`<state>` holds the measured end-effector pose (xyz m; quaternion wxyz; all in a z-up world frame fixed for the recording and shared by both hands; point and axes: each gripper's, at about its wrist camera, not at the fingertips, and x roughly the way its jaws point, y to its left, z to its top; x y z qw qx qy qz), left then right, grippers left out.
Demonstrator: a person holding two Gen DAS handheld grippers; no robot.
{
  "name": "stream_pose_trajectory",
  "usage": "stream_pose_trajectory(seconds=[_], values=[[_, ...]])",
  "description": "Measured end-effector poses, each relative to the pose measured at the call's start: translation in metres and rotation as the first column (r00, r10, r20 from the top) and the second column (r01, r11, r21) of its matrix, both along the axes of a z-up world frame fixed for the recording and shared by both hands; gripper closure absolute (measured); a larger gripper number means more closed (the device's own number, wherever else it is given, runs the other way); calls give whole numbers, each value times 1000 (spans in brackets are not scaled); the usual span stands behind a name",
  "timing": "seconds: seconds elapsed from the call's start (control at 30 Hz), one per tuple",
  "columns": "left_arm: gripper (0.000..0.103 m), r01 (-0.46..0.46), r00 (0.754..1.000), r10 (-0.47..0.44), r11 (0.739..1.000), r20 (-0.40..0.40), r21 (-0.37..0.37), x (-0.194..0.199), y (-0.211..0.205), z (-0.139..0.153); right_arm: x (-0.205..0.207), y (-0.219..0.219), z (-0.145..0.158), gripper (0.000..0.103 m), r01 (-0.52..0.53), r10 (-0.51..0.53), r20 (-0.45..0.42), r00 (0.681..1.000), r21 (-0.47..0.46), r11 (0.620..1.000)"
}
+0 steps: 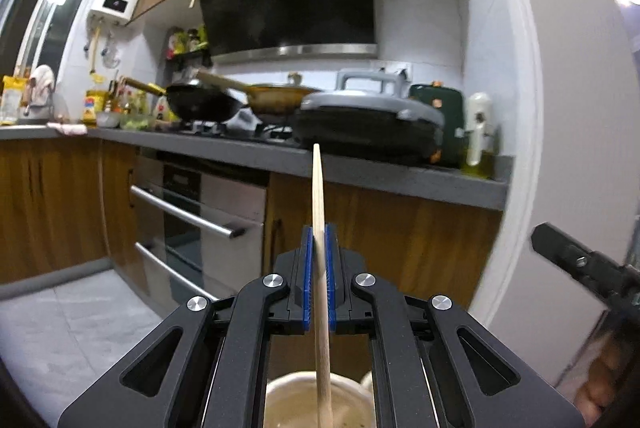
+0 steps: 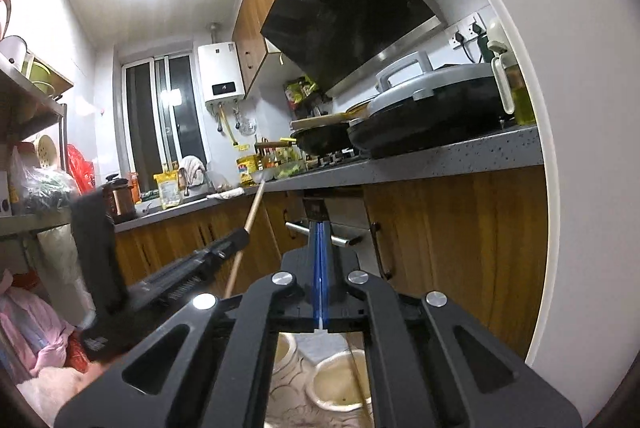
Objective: Organize utensils
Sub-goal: 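Lift the chopstick with the left tool and lower it into the ceramic holder, then open the left tool to release the chopstick and withdraw it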
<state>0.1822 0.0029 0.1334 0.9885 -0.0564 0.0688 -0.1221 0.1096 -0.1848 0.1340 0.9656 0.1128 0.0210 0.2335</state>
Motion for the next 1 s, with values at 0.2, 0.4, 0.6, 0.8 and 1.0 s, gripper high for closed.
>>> stream_pose_trajectory(seconds=[0.2,0.4,0.6,0.8,1.0], values=[[96,15,999,-15,1000,-29,0,-3,2,-17,34,-15,-25,103,-32,27,-159,987,-29,999],[96,35,998,-37,999,60,27,-36,-2,-12,57,-39,-45,103,-33,27,-321,947,-12,999],[97,33,998,-34,999,43,30,-29,-5,-13,54,-24,-62,103,-34,10,-389,921,-55,998],[97,35,998,-34,999,43,-6,-48,8,-15,40,-19,-74,103,-51,-2,-407,914,-121,991],[97,7,998,-6,1000,67,-14,-83,20,-14,26,-14,-77,103,-22,-54,-364,930,-201,979]])
